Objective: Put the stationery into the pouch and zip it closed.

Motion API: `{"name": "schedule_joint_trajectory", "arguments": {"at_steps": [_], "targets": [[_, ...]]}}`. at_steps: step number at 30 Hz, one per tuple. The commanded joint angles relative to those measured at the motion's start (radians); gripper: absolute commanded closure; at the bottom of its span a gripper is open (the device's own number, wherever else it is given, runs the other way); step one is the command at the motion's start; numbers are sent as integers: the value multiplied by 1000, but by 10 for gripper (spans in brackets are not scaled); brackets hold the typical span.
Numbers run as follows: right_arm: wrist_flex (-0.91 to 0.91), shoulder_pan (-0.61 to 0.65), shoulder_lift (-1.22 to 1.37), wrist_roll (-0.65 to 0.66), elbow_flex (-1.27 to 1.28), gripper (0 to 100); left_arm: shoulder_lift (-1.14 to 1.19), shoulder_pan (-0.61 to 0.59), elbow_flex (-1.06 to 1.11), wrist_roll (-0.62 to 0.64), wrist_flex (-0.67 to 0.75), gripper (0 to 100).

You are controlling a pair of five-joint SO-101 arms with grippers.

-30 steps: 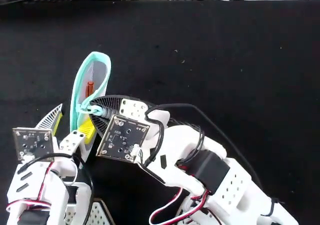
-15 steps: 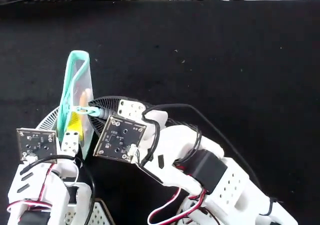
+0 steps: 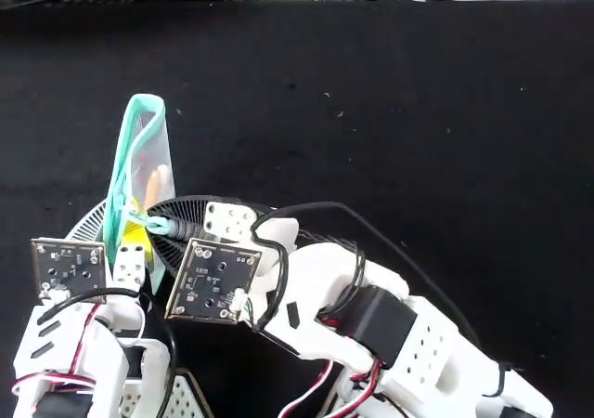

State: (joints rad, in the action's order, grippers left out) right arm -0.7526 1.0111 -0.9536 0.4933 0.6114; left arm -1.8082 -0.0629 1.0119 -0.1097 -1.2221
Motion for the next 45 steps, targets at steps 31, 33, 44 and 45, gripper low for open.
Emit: {"name": "schedule_joint_trajectory", "arguments": {"at_steps": [31, 33, 44, 45], "targets": [[57, -5, 61, 5, -38, 907, -5, 101, -4, -5, -14, 964], [57, -5, 61, 8, -38, 907, -5, 101, -4, -5, -14, 964], [81, -58, 67, 3, -35, 904, -5, 102, -12, -5, -29, 963], [81, -58, 67, 3, -35, 896, -5, 102, -12, -5, -29, 963]]}}
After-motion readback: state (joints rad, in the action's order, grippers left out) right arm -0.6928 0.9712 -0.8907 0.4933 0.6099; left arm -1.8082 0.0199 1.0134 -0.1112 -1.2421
